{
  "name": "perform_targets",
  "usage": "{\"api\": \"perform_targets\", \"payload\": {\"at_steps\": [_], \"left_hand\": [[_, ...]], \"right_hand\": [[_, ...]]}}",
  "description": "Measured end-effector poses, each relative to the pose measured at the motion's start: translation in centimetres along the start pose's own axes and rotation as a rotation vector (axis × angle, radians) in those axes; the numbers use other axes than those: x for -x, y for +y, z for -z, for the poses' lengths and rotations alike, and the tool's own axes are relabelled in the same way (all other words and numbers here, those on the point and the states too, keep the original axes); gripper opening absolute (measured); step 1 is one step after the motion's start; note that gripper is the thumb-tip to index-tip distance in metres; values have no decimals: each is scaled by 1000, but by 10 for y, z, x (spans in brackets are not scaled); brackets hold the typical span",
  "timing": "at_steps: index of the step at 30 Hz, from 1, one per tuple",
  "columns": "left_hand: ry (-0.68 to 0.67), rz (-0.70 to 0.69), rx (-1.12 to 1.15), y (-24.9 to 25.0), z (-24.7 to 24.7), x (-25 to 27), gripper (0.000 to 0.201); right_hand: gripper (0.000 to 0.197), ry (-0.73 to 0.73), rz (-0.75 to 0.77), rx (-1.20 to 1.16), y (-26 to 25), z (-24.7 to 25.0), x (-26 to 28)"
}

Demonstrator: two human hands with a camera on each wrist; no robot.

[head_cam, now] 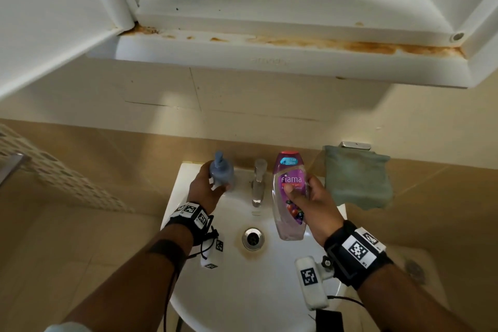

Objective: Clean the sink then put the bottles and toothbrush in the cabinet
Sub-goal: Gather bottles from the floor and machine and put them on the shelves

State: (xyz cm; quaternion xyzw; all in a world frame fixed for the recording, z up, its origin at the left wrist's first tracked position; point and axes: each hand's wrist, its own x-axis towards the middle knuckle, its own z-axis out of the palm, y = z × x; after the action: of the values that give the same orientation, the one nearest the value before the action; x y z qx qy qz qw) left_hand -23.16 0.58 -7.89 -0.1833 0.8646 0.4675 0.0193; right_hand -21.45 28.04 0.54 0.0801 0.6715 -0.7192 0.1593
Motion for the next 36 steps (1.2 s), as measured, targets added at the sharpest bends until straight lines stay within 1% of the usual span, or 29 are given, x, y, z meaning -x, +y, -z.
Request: {"api": "perform_targets", "payload": {"at_steps": [4,7,8,10,11,12,13,14,15,16,18,20,23,25,27,29,32,34,36], "left_hand": [[38,0,-4,-2,3,13,99],[132,-25,-5,5,12,33,99],[182,-35,11,9,16,42,97],[330,-122,38,22,25,59,84],[397,-188,58,31,31,69,74],[428,-250,84,44,37,79,62],[414,-289,119,59,44,90,48],[359,-313,153,77,52,100,34],[271,-332,184,94,57,110,25],[189,-365,206,109,63,116,22],[80,-473,235,140,75,129,28],[19,-575,273,171,89,137,28],[-8,-734,291,216,112,151,31],[10,-832,293,253,129,159,32],[62,-924,289,292,146,166,32],[155,-1030,238,332,163,169,32],[286,-1173,150,386,185,168,26],[390,-1239,104,416,195,164,25],[523,-1261,20,433,197,155,25]], "right_hand": [[34,1,-1,26,2,-1,0],[30,-7,-2,44,-3,-5,5],[31,-14,-1,48,-5,-6,7],[41,-37,32,48,-13,-9,13],[48,-59,56,57,-18,-11,16],[54,-87,83,76,-25,-13,21],[54,-116,112,92,-32,-16,25],[51,-142,152,113,-43,-19,31],[48,-163,191,131,-53,-22,36],[45,-183,238,146,-65,-26,42],[45,-200,362,191,-96,-33,58],[45,-197,485,225,-132,-38,72],[42,-211,628,233,-191,-38,96],[39,-212,730,252,-234,-36,112],[40,-178,840,291,-274,-34,127],[41,-98,960,367,-312,-30,138],[40,1,1078,412,-366,-24,151],[39,82,1150,444,-402,-20,159],[39,164,1188,453,-434,-18,160]]}}
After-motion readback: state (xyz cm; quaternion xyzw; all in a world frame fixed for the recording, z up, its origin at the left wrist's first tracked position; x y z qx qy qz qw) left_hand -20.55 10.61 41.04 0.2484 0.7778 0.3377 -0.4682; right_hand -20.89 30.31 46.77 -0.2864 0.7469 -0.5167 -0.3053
